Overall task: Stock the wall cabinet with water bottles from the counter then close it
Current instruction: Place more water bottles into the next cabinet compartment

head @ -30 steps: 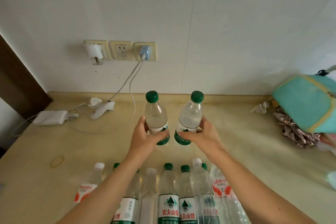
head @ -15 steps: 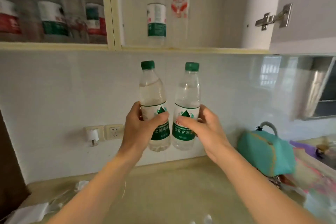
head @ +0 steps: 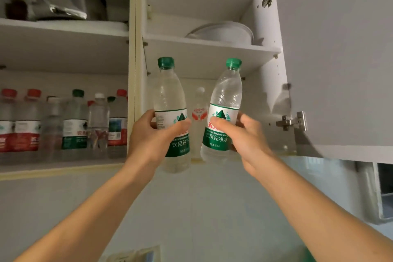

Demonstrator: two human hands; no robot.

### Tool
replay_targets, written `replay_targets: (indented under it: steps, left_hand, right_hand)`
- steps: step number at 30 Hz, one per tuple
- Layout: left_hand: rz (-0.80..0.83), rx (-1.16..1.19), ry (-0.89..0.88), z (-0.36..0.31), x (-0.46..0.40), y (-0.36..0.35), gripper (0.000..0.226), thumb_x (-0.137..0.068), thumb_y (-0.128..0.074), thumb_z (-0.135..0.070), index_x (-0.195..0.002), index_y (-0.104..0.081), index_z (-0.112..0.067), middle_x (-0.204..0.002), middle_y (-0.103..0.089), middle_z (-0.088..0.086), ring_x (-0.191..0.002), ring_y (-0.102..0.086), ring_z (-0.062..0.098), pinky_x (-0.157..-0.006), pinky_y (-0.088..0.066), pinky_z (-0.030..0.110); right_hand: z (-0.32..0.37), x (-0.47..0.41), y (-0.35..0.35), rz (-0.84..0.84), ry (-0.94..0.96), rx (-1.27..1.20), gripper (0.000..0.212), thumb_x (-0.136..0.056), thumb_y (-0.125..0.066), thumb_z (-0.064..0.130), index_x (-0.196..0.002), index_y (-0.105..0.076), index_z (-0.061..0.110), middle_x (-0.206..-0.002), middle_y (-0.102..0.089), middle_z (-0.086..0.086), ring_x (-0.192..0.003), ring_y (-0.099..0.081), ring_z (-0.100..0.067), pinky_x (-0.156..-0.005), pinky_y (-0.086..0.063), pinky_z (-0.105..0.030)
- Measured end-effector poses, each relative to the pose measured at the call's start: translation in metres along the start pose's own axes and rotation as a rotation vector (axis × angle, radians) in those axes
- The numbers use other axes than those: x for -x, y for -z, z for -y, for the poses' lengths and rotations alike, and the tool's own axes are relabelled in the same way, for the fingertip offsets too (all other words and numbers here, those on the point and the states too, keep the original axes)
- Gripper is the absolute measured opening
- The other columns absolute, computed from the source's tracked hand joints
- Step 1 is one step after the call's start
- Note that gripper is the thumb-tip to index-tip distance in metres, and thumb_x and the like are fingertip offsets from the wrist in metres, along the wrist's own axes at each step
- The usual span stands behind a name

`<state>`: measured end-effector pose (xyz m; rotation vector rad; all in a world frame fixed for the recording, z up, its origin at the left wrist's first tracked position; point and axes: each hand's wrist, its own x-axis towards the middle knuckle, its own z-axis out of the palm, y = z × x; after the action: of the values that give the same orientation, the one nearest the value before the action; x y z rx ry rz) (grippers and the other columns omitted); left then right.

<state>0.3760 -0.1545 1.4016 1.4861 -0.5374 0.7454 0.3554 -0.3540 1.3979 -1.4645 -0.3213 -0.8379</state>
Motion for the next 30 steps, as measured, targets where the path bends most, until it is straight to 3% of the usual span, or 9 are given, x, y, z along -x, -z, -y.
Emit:
replay_targets:
  steps: [3,8,11,15,18,21,24,27,30]
  left_hand:
    - [-0.037,-0.101,-0.010,-0.003,-0.026,-0.009,0.041,-0.064,-0.092,-0.042,-0.096,-0.067,-0.032,-0.082,-0.074,-0.018,-0.073,-0.070,0.001,-0.061,-0.053,0.022]
    - [-0.093,-0.258,0.058,0.019,-0.060,-0.026,0.040,-0.073,-0.090,-0.032,-0.102,-0.064,-0.023,-0.094,-0.069,-0.007,-0.074,-0.065,0.006,-0.043,-0.044,0.015]
    - [-0.148,-0.277,0.140,0.037,-0.077,-0.038,0.042,-0.081,-0.084,-0.034,-0.109,-0.057,-0.017,-0.103,-0.068,0.002,-0.081,-0.066,0.016,-0.050,-0.047,0.023]
    - [-0.149,-0.406,0.227,0.052,-0.093,-0.053,0.053,-0.094,-0.069,-0.039,-0.131,-0.041,-0.011,-0.122,-0.060,0.010,-0.093,-0.062,0.024,-0.042,-0.035,0.019]
    - [-0.088,-0.392,0.238,0.062,-0.106,-0.060,0.054,-0.097,-0.064,-0.037,-0.131,-0.033,-0.009,-0.123,-0.059,0.010,-0.087,-0.061,0.020,-0.046,-0.035,0.021]
    - [0.025,-0.369,0.241,0.073,-0.110,-0.064,0.061,-0.097,-0.062,-0.046,-0.136,-0.032,-0.011,-0.111,-0.058,-0.001,-0.076,-0.053,0.005,-0.053,-0.036,0.021]
    - [0.141,-0.281,0.248,0.084,-0.115,-0.074,0.067,-0.095,-0.062,-0.051,-0.140,-0.029,-0.014,-0.109,-0.061,-0.003,-0.086,-0.063,0.010,-0.056,-0.045,0.024]
    - [0.177,-0.296,0.255,0.088,-0.120,-0.090,0.073,-0.094,-0.060,-0.055,-0.143,-0.023,-0.014,-0.107,-0.058,-0.004,-0.087,-0.059,0.010,-0.059,-0.045,0.027]
    - [0.180,-0.345,0.257,0.091,-0.124,-0.105,0.076,-0.097,-0.056,-0.055,-0.145,-0.016,-0.012,-0.119,-0.056,0.002,-0.089,-0.055,0.012,-0.072,-0.046,0.034]
  right_hand:
    - [-0.003,-0.030,-0.004,-0.023,-0.036,0.030,0.052,-0.053,-0.090,0.046,-0.098,-0.073,0.026,-0.088,-0.078,0.007,-0.077,-0.075,-0.007,-0.066,-0.054,-0.027]
    - [-0.026,-0.068,-0.007,0.010,-0.117,0.130,0.030,-0.073,-0.089,0.036,-0.098,-0.073,0.030,-0.083,-0.077,0.014,-0.072,-0.072,-0.002,-0.056,-0.046,-0.020]
    - [-0.039,-0.086,-0.004,0.023,-0.130,0.172,0.035,-0.078,-0.086,0.033,-0.109,-0.072,0.026,-0.097,-0.077,0.008,-0.084,-0.072,-0.009,-0.062,-0.049,-0.025]
    - [-0.054,-0.102,0.003,0.052,-0.110,0.207,0.039,-0.080,-0.085,0.032,-0.115,-0.071,0.024,-0.102,-0.076,0.004,-0.092,-0.073,-0.015,-0.079,-0.058,-0.033]
    - [-0.062,-0.112,0.009,0.061,-0.104,0.217,0.038,-0.082,-0.084,0.032,-0.116,-0.070,0.023,-0.103,-0.076,0.002,-0.094,-0.073,-0.017,-0.087,-0.059,-0.038]
    - [-0.068,-0.119,0.018,0.067,-0.087,0.249,0.034,-0.082,-0.083,0.036,-0.112,-0.070,0.027,-0.103,-0.076,0.004,-0.092,-0.072,-0.015,-0.068,-0.053,-0.028]
    - [-0.072,-0.126,0.025,0.072,-0.094,0.292,0.037,-0.083,-0.081,0.041,-0.116,-0.069,0.028,-0.106,-0.075,0.003,-0.092,-0.071,-0.014,-0.061,-0.048,-0.025]
    - [-0.077,-0.133,0.030,0.090,-0.100,0.322,0.037,-0.084,-0.080,0.042,-0.116,-0.068,0.027,-0.107,-0.075,0.003,-0.091,-0.071,-0.014,-0.059,-0.046,-0.023]
    - [-0.080,-0.139,0.032,0.094,-0.093,0.364,0.031,-0.084,-0.080,0.044,-0.108,-0.067,0.030,-0.106,-0.075,0.003,-0.091,-0.072,-0.015,-0.063,-0.050,-0.026]
